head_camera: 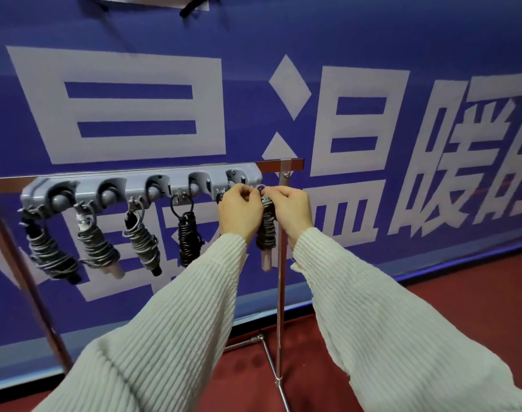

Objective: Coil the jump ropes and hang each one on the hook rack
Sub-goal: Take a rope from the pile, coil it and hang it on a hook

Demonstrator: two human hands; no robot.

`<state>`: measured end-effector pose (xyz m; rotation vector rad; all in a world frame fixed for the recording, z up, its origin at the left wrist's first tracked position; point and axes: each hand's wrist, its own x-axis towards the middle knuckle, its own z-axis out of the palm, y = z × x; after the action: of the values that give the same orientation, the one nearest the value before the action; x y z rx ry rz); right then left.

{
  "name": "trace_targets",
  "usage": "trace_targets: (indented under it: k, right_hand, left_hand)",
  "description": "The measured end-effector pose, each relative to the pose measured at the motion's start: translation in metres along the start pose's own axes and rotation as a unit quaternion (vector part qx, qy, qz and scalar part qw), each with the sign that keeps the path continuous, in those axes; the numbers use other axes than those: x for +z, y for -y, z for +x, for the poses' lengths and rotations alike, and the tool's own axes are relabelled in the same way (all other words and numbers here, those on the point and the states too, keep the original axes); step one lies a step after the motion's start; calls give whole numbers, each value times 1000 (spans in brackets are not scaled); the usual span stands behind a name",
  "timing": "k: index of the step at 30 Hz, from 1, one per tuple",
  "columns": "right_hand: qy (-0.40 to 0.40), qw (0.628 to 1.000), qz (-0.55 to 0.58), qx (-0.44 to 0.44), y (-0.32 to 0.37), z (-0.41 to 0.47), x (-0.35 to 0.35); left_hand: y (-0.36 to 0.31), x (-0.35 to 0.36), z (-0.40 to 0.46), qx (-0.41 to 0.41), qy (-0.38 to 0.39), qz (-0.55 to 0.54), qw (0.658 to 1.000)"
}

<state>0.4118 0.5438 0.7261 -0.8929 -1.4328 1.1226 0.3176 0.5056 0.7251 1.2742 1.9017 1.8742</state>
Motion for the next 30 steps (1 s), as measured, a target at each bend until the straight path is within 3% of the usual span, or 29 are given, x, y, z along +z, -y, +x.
trace_targets:
  k: [4, 9, 22, 30]
  right_hand:
    - [39, 999, 24, 22, -10, 22, 2]
    - [69, 993, 66, 64, -28, 22, 4]
    - [-58, 998, 14, 19, -41, -11, -4]
    - [1, 998, 31, 59, -35, -81, 1]
  left_hand:
    - [12, -1, 16, -37, 41, -56, 997]
    - [24, 0, 15, -24, 54, 6, 998]
    - [24, -26, -34, -42, 39, -16, 998]
    - [34, -67, -84, -64, 105, -23, 992]
